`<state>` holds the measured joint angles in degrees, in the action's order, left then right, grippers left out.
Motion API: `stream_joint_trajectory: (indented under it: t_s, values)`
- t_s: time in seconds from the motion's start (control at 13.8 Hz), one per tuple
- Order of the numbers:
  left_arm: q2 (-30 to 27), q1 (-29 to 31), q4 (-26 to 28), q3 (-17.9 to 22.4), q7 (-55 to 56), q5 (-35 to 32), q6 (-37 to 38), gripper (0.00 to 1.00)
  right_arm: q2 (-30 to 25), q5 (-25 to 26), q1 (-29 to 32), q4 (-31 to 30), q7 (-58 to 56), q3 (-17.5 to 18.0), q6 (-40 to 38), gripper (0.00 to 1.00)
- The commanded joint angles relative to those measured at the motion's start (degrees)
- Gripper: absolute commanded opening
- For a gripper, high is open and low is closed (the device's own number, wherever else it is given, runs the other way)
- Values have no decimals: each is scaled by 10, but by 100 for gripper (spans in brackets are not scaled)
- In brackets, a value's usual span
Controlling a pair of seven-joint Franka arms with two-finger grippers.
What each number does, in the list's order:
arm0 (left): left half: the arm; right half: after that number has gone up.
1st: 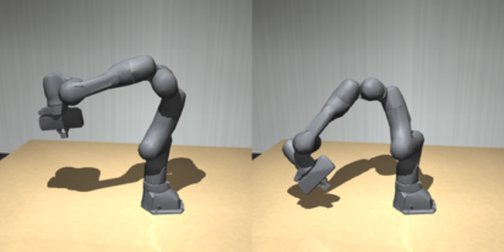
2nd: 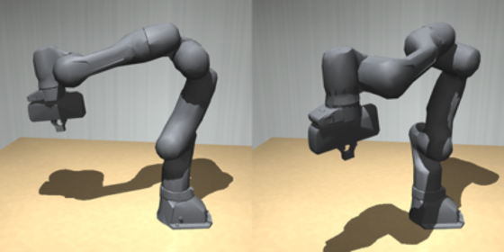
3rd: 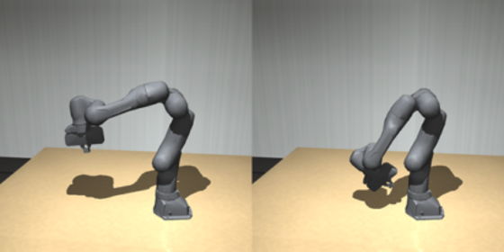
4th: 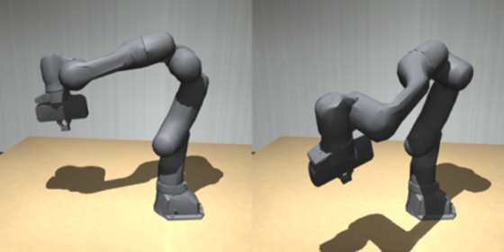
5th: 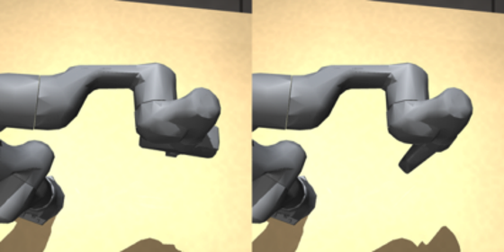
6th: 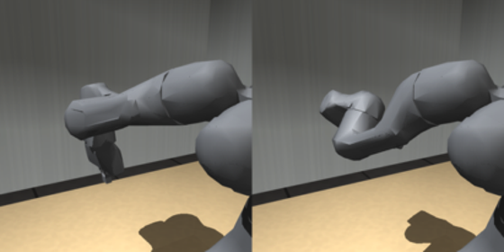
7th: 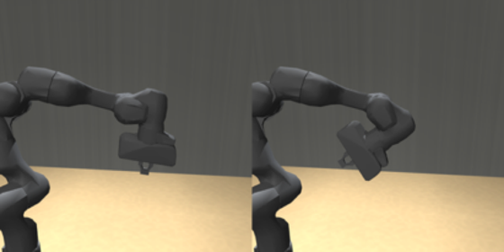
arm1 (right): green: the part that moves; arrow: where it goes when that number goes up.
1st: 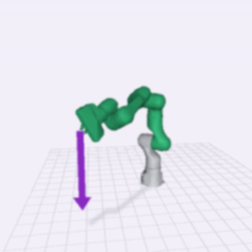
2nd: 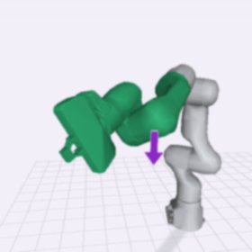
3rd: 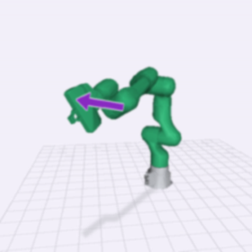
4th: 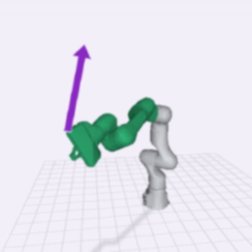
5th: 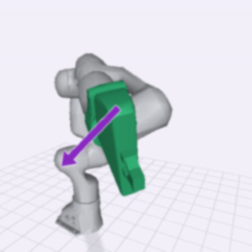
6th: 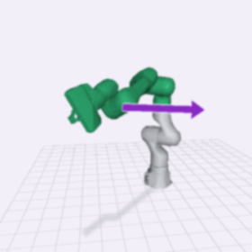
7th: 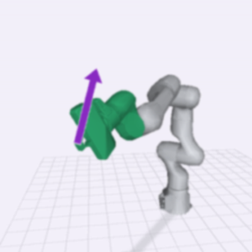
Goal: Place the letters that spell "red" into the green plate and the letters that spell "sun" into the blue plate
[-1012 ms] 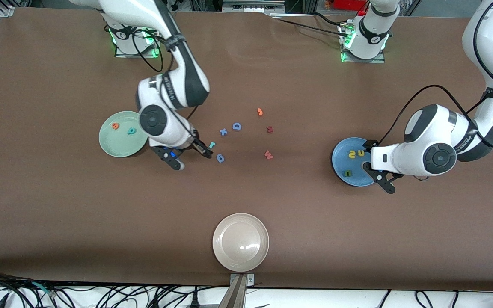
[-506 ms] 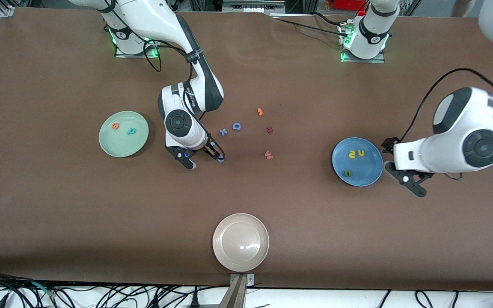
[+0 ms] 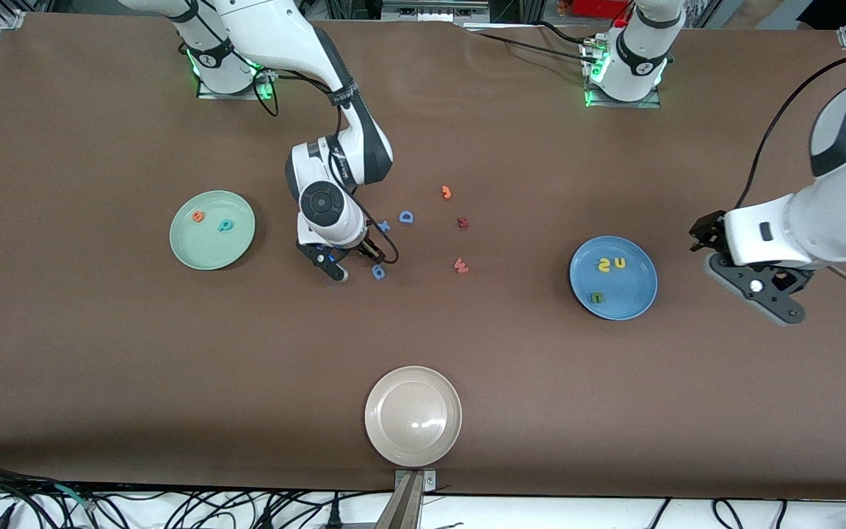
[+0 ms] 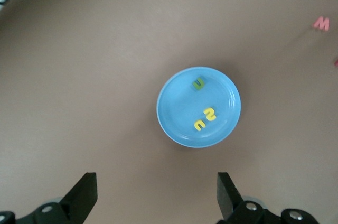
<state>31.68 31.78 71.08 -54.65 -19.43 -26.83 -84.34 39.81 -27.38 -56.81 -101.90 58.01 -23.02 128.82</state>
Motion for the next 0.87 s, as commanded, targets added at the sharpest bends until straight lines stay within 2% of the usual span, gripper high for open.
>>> stream_joint_trajectory:
  t_s: [0.0, 0.22, 0.29, 0.36, 0.58, 0.65, 0.8]
  values:
    - [2, -5, -44, 2, 4, 7, 16, 100, 4, -12, -11, -15, -3, -4, 13, 92]
    - [0, -4, -50, 4, 32, 8, 27, 100, 4, -12, -11, -19, -4, -4, 16, 88]
    - [0, -5, -51, 2, 60, 8, 37, 100, 4, -12, -11, -19, -4, -4, 15, 81]
    - [0, -5, -52, 2, 90, 9, 48, 100, 4, -13, -11, -20, -4, -4, 15, 70]
    - [-11, -6, -51, 2, 119, 13, 51, 100, 4, -12, -11, -20, -4, -5, 15, 54]
    - [-11, -4, -51, 2, 119, 14, 51, 100, 4, -12, -11, -20, -5, -7, 14, 53]
    - [-10, 6, -51, 8, 120, 47, 51, 100, 3, -12, -11, -20, -5, -9, 15, 37]
